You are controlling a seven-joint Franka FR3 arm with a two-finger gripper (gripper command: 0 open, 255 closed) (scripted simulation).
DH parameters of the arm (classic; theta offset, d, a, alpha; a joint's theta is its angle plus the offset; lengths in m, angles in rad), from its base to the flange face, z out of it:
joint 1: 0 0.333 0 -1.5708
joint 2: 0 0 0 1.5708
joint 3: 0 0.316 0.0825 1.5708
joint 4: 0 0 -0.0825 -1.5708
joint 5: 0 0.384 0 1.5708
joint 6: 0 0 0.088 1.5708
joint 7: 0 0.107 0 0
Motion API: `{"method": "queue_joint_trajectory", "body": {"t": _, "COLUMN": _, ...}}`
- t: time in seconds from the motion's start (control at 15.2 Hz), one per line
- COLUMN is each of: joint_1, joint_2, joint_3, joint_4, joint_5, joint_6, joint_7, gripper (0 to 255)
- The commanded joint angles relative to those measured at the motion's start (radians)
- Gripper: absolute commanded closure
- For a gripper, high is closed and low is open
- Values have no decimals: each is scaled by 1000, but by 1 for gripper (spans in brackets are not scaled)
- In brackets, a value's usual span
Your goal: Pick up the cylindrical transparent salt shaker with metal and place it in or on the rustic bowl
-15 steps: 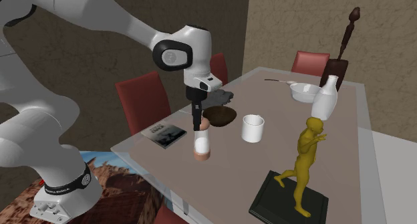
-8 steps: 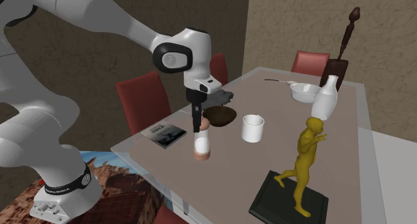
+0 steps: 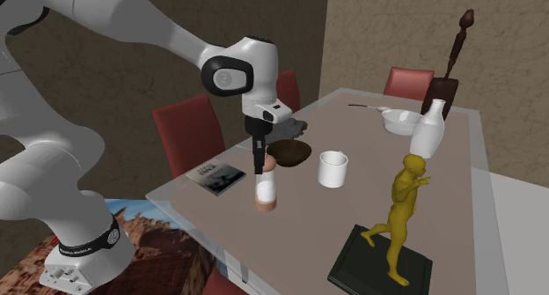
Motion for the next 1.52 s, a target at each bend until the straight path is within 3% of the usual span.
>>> {"method": "queue_joint_trajectory", "body": {"t": 0.0, "joint_1": 0, "joint_2": 0, "joint_3": 0, "joint_4": 0, "joint_5": 0, "joint_6": 0, "joint_7": 0, "gripper": 255}}
{"method": "queue_joint_trajectory", "body": {"t": 1.45, "joint_1": -2, "joint_2": -88, "joint_3": -16, "joint_4": 190, "joint_5": 6, "joint_6": -278, "joint_7": -4, "gripper": 255}}
